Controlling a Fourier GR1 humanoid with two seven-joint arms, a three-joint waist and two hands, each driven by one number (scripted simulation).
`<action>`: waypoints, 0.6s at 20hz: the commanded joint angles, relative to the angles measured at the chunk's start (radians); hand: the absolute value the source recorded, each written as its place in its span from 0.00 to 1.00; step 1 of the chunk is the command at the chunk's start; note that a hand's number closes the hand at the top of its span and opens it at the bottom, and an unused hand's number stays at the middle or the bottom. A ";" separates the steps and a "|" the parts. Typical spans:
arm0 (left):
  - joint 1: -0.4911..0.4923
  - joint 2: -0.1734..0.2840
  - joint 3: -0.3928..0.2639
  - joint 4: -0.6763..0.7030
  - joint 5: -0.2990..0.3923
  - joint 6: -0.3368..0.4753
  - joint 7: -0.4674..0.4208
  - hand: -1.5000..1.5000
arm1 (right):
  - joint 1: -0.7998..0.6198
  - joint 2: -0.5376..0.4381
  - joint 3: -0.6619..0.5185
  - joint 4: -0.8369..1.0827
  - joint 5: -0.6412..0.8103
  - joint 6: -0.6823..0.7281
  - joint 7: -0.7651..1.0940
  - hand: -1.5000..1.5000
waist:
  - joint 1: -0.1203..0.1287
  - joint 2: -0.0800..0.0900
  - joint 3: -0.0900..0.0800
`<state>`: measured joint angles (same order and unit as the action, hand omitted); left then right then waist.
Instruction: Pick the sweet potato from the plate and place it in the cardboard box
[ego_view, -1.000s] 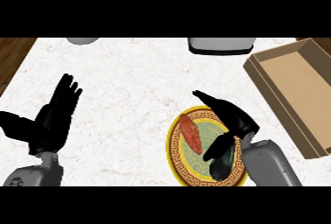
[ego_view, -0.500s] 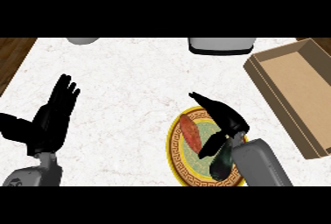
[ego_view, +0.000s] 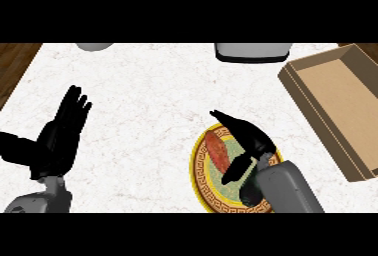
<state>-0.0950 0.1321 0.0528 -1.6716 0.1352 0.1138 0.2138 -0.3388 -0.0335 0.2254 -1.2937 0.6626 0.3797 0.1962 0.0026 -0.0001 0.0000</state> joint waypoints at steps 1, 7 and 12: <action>0.073 0.005 -0.029 -0.154 -0.022 0.005 0.083 0.50 | 0.034 0.009 0.019 0.044 0.034 -0.032 -0.051 0.00 | 0.003 -0.001 0.000; -0.056 0.013 0.043 0.001 0.002 -0.020 0.056 0.50 | 0.010 0.019 -0.024 -0.066 0.009 0.061 0.050 0.00 | -0.004 0.000 0.000; -0.039 -0.027 0.017 0.004 -0.034 0.004 0.037 0.50 | 0.008 0.030 0.012 0.066 0.079 -0.024 -0.053 0.00 | -0.001 0.000 0.000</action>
<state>-0.1047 0.1215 0.0778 -1.6743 0.1233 0.0942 0.2329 -0.3438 -0.0123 0.2256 -1.2238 0.7169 0.3568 0.1544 0.0025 0.0004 0.0000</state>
